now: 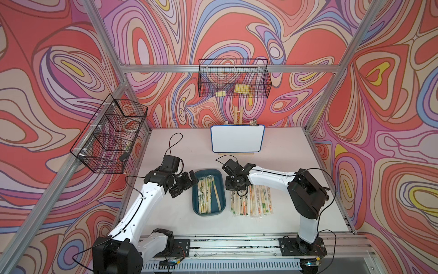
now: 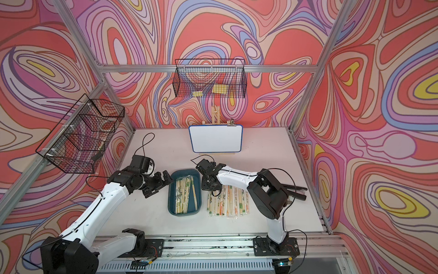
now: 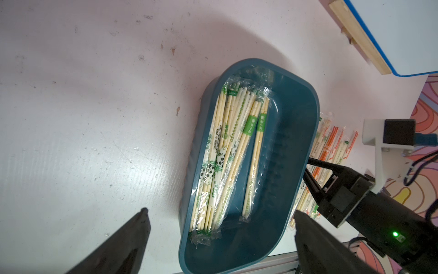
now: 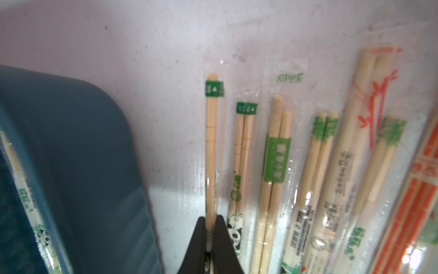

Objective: Take the paired disposable chopsticks out of the storage box
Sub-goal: Place the paired disposable chopsticks at the center of the board, then move the storage box to the center of the board.

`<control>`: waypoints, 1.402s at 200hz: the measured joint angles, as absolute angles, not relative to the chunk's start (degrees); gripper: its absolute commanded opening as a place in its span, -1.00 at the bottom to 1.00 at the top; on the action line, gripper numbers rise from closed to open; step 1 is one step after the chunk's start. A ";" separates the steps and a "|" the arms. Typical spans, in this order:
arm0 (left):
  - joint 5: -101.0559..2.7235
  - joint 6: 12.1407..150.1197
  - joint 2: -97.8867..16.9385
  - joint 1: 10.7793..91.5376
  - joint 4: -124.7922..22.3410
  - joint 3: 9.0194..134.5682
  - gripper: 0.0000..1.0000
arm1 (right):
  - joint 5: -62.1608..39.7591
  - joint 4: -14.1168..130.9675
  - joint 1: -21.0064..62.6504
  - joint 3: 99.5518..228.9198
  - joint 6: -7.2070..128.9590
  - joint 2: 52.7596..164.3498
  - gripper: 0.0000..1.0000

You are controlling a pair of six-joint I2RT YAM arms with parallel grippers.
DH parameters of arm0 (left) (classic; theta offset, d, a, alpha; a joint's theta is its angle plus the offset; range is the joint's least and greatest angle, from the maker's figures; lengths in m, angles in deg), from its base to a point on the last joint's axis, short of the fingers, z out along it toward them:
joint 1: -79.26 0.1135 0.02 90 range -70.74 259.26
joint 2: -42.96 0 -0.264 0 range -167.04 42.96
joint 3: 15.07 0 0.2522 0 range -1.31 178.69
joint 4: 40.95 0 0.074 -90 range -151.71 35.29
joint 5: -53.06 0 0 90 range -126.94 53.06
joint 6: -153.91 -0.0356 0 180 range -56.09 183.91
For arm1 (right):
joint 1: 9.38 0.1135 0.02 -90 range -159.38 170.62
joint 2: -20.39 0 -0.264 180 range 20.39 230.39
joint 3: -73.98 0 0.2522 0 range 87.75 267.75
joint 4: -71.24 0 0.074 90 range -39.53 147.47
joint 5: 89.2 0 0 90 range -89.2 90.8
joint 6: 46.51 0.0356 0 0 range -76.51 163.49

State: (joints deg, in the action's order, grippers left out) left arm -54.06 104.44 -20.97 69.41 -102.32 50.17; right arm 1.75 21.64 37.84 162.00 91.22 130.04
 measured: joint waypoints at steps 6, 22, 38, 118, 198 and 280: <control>-54.06 104.44 -20.97 69.41 -102.32 50.17 0.99 | 1.73 21.75 37.84 162.00 91.24 130.21 -1.00; -54.06 104.44 -20.97 69.41 -102.32 50.17 0.99 | 1.60 21.99 37.82 162.00 91.41 130.71 -0.91; -54.06 104.44 -20.97 69.41 -102.30 50.17 1.00 | 1.55 22.06 37.82 161.83 91.63 130.98 -0.76; -53.87 104.44 -21.05 69.41 -102.30 50.17 1.00 | 1.57 21.92 37.84 161.61 92.53 130.95 -0.36; -51.94 104.20 -22.23 69.37 -102.52 50.70 0.99 | 1.51 20.63 41.01 161.33 93.07 128.81 -0.29; -51.68 103.77 -22.91 69.37 -102.54 50.83 1.00 | 0.72 19.69 45.56 171.97 94.14 134.49 -0.30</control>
State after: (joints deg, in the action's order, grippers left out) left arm -51.68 103.77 -22.91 69.37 -102.54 50.83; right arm 0.72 19.69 45.56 171.97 94.14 134.49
